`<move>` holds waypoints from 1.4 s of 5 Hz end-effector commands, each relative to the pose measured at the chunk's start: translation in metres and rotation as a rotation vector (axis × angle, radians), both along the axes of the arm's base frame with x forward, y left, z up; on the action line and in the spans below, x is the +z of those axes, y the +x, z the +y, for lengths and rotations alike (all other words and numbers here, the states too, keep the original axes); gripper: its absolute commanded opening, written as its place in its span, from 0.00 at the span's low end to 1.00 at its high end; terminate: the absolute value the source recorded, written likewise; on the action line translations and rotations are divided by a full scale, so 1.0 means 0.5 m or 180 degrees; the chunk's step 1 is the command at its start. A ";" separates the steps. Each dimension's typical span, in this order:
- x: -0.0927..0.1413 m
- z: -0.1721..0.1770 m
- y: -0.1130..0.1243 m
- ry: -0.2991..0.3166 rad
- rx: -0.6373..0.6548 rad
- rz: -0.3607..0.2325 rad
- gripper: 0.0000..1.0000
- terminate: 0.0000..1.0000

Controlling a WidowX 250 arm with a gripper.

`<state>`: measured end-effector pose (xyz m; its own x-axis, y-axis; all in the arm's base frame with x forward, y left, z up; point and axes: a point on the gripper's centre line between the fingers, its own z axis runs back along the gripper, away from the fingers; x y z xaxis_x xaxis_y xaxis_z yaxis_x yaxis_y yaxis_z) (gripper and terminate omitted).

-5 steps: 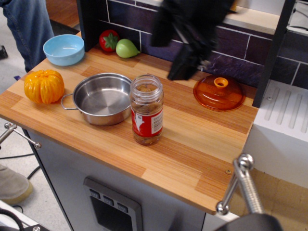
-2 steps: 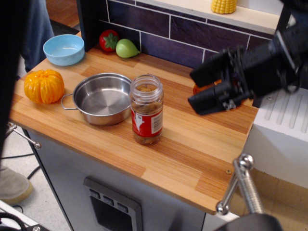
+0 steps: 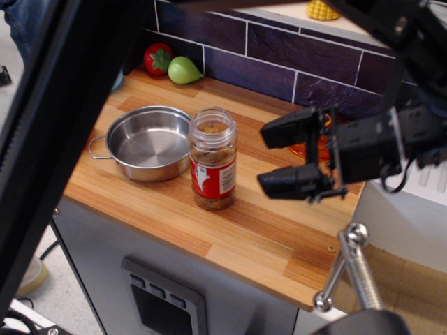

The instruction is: Pour almonds in pot

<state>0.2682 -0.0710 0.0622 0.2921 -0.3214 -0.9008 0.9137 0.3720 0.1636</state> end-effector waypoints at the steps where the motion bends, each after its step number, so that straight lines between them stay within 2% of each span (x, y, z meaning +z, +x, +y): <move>1: -0.007 0.046 -0.005 0.0278 0.0098 0.0121 1.00 0.00; 2: -0.026 0.068 -0.022 0.0360 0.0098 0.0357 1.00 0.00; 3: -0.037 0.091 -0.026 0.0407 0.0100 0.0512 1.00 0.00; 4: -0.038 0.114 0.000 0.0475 0.0127 0.0627 1.00 0.00; 7: -0.013 0.168 -0.001 0.0572 0.0134 0.0710 1.00 0.00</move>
<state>0.2675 0.0125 0.0381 0.0111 -0.1114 -0.9937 0.9201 0.3902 -0.0335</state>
